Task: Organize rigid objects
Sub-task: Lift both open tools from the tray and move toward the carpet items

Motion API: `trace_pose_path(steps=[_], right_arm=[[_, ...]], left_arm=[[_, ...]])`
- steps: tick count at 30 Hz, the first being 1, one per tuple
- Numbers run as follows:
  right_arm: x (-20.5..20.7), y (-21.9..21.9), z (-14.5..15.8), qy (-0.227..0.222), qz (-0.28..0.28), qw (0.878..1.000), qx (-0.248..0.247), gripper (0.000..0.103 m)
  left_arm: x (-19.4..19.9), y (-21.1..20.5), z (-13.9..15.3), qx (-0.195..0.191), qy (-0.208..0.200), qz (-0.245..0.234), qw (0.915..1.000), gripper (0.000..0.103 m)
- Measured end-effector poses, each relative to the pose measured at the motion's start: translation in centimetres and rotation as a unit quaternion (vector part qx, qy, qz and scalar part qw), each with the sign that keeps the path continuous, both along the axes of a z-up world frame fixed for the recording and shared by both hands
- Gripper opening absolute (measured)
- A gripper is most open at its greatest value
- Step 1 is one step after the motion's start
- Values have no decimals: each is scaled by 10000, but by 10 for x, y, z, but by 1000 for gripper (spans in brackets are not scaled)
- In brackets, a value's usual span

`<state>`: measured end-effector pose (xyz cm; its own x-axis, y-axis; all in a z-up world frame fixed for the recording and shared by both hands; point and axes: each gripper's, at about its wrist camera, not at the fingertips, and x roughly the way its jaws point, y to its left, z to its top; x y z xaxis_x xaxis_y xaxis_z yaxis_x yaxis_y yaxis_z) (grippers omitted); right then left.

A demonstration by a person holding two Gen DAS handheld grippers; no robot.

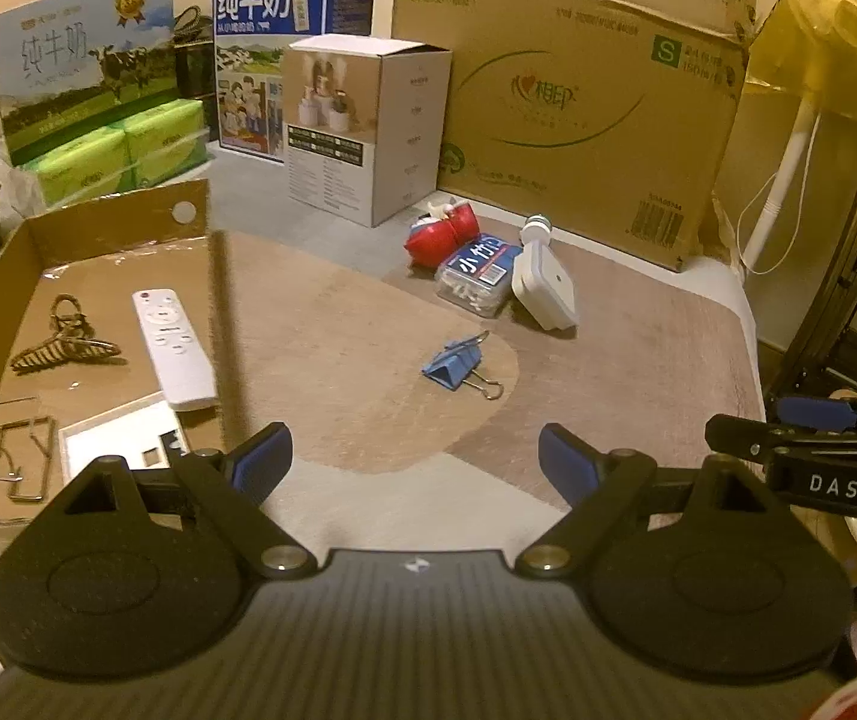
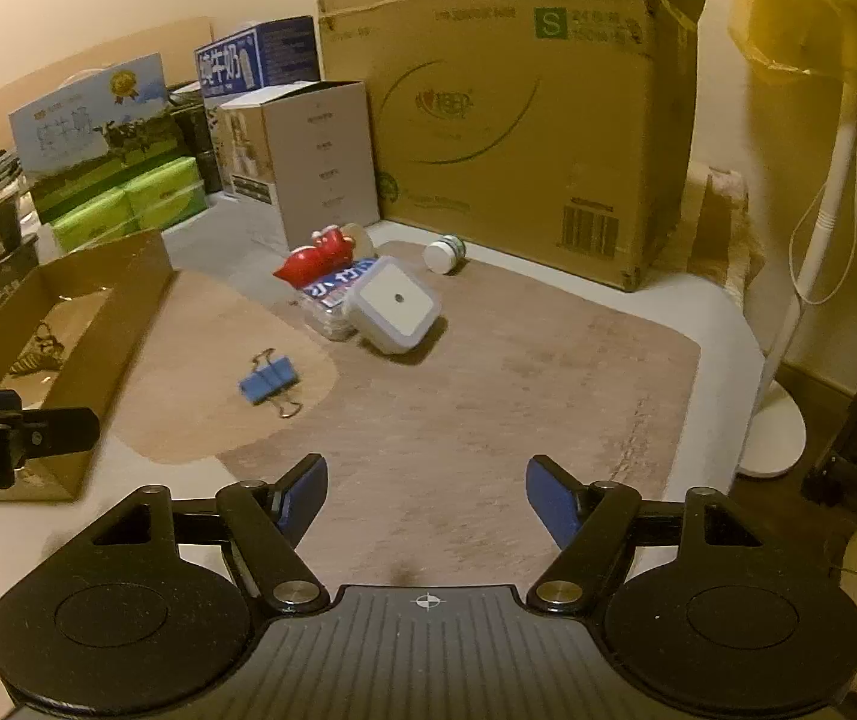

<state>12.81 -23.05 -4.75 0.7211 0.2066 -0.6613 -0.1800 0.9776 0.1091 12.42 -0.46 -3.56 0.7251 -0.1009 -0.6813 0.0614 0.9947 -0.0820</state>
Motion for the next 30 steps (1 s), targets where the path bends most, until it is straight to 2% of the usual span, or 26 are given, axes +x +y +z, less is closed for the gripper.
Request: trace_pose_path(steps=[7, 12, 14, 22, 25, 30], right_arm=[[18, -17, -10, 18, 36, 10000, -89, 73], [37, -24, -15, -34, 211, 9996, -207, 73], [47, -27, -17, -60, 290, 9993, -248, 73], [87, -31, -28, -235, 820, 9952, -485, 73], [101, -31, -33, -223, 970, 9936, -541, 73], [120, -32, -43, -198, 1094, 9921, -582, 73]], left_arm=[[21, -17, -16, -3, 47, 29, 10000, 87], [38, -30, -26, 1, 21, 167, 9999, 83], [47, -34, -33, 30, 26, 257, 9997, 76], [75, -50, -58, -110, 133, 408, 9990, 63], [85, -54, -66, -176, 155, 490, 9985, 54], [96, -56, -79, -256, 168, 603, 9977, 53]])
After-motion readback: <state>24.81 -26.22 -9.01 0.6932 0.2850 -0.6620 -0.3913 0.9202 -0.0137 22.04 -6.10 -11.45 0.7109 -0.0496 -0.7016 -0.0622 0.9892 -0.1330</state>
